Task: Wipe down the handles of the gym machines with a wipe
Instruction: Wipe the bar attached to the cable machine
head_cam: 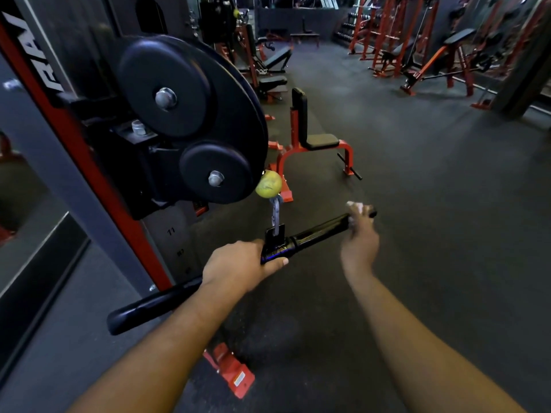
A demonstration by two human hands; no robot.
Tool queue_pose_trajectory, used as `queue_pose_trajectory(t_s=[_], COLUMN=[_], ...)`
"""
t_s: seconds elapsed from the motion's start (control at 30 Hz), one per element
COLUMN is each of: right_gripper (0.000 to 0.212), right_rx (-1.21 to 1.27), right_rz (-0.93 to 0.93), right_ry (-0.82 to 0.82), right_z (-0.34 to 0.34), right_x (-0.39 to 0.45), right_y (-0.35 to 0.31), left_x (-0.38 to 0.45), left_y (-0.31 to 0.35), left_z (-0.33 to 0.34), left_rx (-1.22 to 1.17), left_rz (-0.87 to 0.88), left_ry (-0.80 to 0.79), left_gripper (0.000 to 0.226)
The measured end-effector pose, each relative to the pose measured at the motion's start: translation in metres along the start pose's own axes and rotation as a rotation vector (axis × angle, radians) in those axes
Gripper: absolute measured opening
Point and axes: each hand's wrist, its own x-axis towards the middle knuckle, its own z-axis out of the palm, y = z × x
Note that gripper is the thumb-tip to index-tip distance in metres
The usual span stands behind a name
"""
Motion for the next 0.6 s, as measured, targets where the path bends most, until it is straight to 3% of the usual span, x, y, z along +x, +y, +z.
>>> queue_pose_trajectory(t_s=[0.07, 0.17, 0.3, 0.37, 0.47, 0.5, 0.6], right_gripper=[0.066, 0.059, 0.047, 0.04, 0.031, 0.03, 0.03], right_rx=[0.148, 0.206, 0.412, 0.452, 0.506, 0.568, 0.876], right_rz=[-0.025, -0.193, -0.334, -0.224, 0.233, 0.377, 0.6], right_ry=[-0.011, -0.169, -0.309, -0.155, 0.285, 0.366, 0.358], right_z=[0.017, 0.027, -0.001, -0.024, -0.037, -0.034, -0.014], right_x=[-0.046, -0.095, -0.096, -0.079, -0.032, -0.016, 0.009], right_y=[-0.019, -0.039, -0.038, -0.029, -0.008, -0.005, -0.015], left_x=[0.001, 0.002, 0.0, -0.002, -0.003, -0.003, -0.002], left_y=[-0.002, -0.004, -0.004, -0.001, 0.004, 0.005, 0.007], left_z=[0.0, 0.0, 0.002, 0.004, 0.005, 0.005, 0.009], left_rx=[0.006, 0.015, 0.002, -0.013, -0.024, -0.03, -0.043], left_rz=[0.009, 0.004, -0.005, 0.001, 0.008, 0.008, 0.008], left_ry=[-0.005, 0.0, 0.013, 0.02, 0.024, 0.022, 0.02], left_gripper=[0.073, 0.073, 0.073, 0.073, 0.072, 0.071, 0.073])
